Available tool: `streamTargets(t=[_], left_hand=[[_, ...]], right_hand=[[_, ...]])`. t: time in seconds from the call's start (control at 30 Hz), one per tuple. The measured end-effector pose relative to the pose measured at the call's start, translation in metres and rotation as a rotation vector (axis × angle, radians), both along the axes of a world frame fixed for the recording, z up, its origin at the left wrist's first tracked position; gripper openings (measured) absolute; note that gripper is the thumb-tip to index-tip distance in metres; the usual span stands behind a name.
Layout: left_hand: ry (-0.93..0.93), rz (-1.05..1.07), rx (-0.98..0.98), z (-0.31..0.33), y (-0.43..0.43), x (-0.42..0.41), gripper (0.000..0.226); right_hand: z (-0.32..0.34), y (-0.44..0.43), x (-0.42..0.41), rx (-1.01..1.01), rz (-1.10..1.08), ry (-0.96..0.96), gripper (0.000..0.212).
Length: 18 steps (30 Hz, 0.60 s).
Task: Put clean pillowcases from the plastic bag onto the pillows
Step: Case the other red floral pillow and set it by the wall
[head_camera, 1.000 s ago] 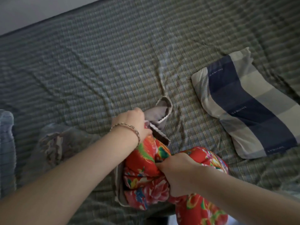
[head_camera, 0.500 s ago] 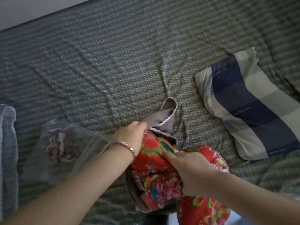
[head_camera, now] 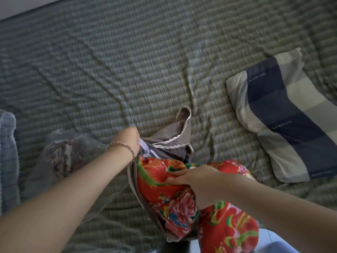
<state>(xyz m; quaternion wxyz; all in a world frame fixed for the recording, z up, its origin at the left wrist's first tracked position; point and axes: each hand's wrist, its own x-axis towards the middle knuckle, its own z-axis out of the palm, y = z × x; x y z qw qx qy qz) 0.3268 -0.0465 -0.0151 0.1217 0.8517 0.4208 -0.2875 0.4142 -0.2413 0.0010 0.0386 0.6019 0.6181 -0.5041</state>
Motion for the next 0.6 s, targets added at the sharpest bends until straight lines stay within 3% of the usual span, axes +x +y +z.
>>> streamTargets(t=[0.13, 0.2, 0.27, 0.37, 0.5, 0.6], left_hand=[[-0.113, -0.136, -0.177, -0.012, 0.019, -0.012, 0.024], [0.005, -0.281, -0.298, -0.009, 0.023, -0.010, 0.042], [0.232, -0.443, -0.312, -0.005, 0.024, -0.008, 0.046], [0.375, -0.610, -0.187, -0.001, 0.017, 0.000, 0.019], [0.151, -0.812, 0.104, 0.002, -0.001, 0.001, 0.019], [-0.298, -0.900, 0.264, -0.006, 0.001, -0.007, 0.024]], right_hand=[[-0.005, 0.003, -0.002, -0.013, 0.011, 0.020, 0.080], [-0.007, 0.004, -0.004, -0.018, 0.023, 0.024, 0.080], [-0.009, 0.004, -0.006, -0.018, 0.028, 0.028, 0.081], [-0.010, 0.003, -0.007, -0.016, 0.023, 0.038, 0.080], [-0.007, 0.006, 0.001, 0.015, -0.016, 0.038, 0.079], [-0.006, 0.005, 0.007, 0.003, -0.020, 0.032, 0.079]])
